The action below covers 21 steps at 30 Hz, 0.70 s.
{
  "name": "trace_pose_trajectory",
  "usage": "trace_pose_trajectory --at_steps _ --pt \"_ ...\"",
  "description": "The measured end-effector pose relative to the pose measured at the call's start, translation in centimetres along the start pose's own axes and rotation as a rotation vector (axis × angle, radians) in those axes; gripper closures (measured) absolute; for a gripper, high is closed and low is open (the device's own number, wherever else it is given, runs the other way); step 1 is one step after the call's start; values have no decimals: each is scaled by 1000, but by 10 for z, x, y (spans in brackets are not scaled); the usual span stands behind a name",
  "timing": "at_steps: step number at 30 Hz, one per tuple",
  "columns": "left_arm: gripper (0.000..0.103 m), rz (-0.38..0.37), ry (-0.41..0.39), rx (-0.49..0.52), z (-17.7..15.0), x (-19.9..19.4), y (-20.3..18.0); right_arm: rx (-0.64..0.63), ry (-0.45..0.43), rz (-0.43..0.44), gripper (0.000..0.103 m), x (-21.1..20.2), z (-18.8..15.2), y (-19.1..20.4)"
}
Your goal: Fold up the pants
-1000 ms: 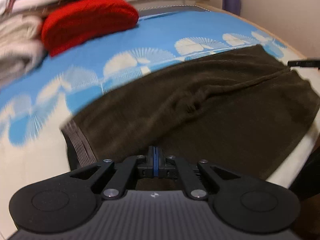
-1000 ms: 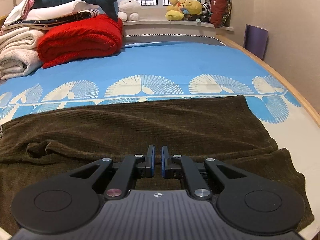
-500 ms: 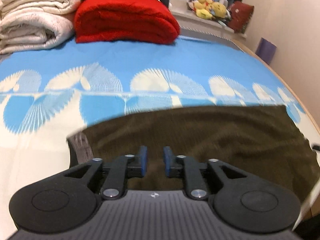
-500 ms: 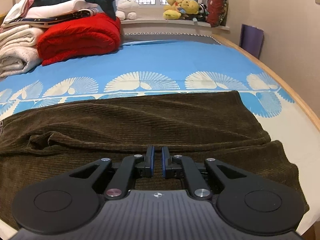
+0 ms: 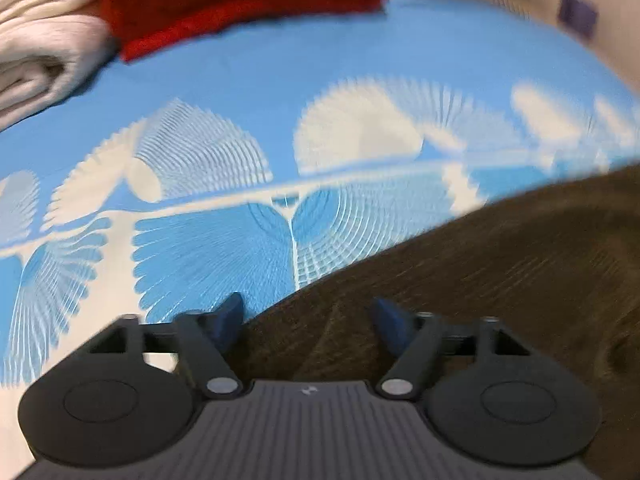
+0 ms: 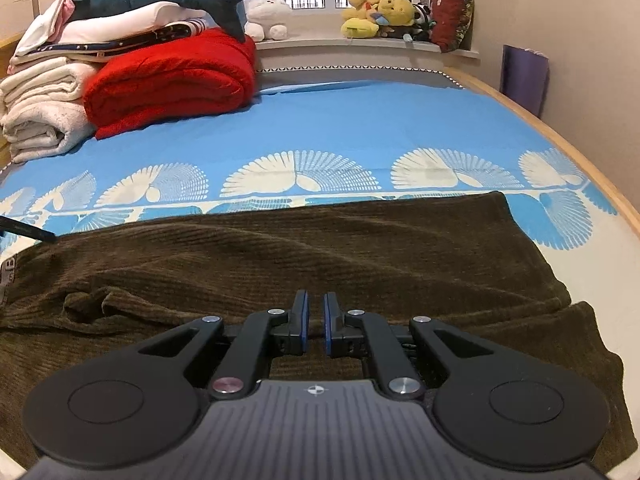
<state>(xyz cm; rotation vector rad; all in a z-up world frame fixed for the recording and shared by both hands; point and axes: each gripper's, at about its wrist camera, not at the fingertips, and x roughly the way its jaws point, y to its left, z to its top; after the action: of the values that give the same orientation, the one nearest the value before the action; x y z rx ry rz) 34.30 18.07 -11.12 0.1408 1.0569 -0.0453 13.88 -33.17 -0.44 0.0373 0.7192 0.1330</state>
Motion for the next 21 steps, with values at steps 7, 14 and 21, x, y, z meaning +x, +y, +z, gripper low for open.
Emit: trace_pose_trajectory --at_steps 7,14,21 --pt "74 -149 58 189 8 14 -9 -15 36 -16 95 15 3 -4" --pt "87 -4 -107 349 -21 -61 -44 14 43 -44 95 17 2 -8" --pt "89 -31 -197 440 -116 -192 -104 63 66 -96 95 8 -12 -12"
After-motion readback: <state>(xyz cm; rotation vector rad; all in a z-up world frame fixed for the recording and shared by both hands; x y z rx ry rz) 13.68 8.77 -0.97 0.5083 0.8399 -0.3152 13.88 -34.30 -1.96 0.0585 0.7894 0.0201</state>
